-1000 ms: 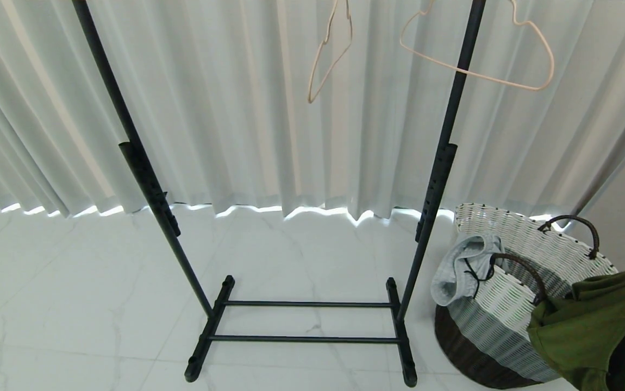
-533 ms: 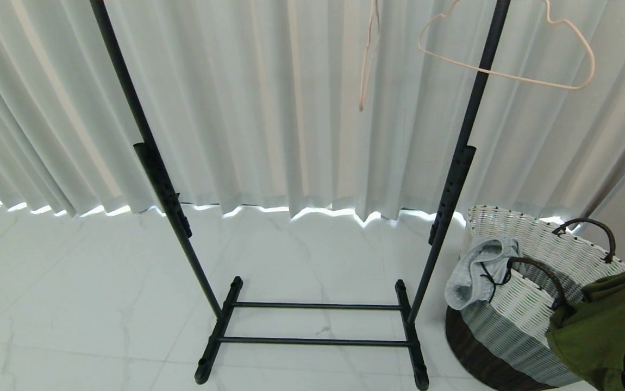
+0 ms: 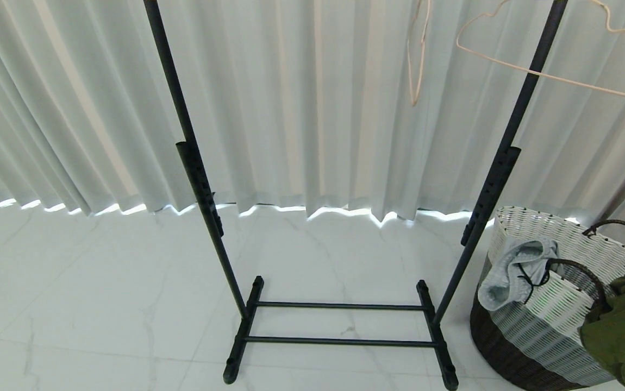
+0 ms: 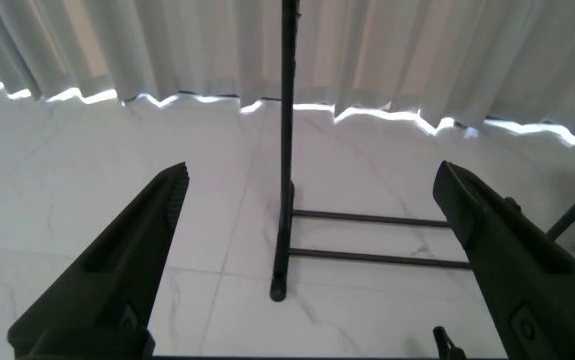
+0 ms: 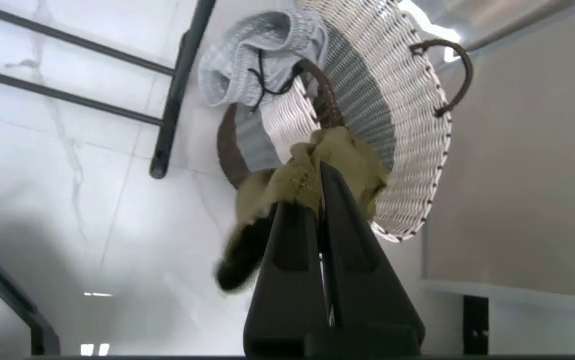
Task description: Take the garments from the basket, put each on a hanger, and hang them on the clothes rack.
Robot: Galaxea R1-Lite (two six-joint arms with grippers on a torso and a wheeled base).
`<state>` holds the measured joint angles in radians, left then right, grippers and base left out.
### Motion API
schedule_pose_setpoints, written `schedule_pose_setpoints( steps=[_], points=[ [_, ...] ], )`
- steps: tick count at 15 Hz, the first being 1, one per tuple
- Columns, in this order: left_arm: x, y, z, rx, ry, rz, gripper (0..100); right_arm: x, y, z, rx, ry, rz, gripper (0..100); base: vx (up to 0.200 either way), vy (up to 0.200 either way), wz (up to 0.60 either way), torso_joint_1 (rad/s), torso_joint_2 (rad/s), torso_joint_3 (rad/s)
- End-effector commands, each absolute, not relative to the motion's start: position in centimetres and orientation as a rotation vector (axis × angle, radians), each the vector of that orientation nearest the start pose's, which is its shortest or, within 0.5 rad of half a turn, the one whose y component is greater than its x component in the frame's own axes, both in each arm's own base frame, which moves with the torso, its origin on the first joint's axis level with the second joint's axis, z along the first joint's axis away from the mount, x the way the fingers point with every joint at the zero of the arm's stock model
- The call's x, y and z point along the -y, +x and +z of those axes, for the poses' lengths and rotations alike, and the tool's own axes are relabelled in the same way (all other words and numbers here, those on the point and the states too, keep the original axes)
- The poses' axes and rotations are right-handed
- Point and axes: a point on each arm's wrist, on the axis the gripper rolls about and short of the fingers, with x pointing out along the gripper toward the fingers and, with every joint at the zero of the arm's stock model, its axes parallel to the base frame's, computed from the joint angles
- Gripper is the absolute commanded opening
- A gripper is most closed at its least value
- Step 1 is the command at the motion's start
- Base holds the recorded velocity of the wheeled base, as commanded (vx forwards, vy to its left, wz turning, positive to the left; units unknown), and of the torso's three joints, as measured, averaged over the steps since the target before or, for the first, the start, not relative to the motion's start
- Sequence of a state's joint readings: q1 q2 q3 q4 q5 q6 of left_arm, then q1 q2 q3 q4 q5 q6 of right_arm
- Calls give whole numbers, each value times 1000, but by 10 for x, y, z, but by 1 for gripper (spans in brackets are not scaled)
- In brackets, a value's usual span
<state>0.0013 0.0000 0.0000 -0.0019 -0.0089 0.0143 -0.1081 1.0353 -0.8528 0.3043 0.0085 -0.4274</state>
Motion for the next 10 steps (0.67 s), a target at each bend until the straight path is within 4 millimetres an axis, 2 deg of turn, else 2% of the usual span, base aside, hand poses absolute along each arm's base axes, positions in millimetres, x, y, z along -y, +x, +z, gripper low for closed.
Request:
schedule_pose_setpoints(
  steps=[1, 10],
  points=[
    [0, -23, 76, 3, 14, -8, 100, 13, 124, 251, -508, -388, 16, 0, 0, 0, 0, 0, 0, 0],
    [1, -23, 77, 17, 37, -23, 100, 11, 125, 250, -493, -334, 104, 0, 0, 0, 0, 0, 0, 0]
  ],
)
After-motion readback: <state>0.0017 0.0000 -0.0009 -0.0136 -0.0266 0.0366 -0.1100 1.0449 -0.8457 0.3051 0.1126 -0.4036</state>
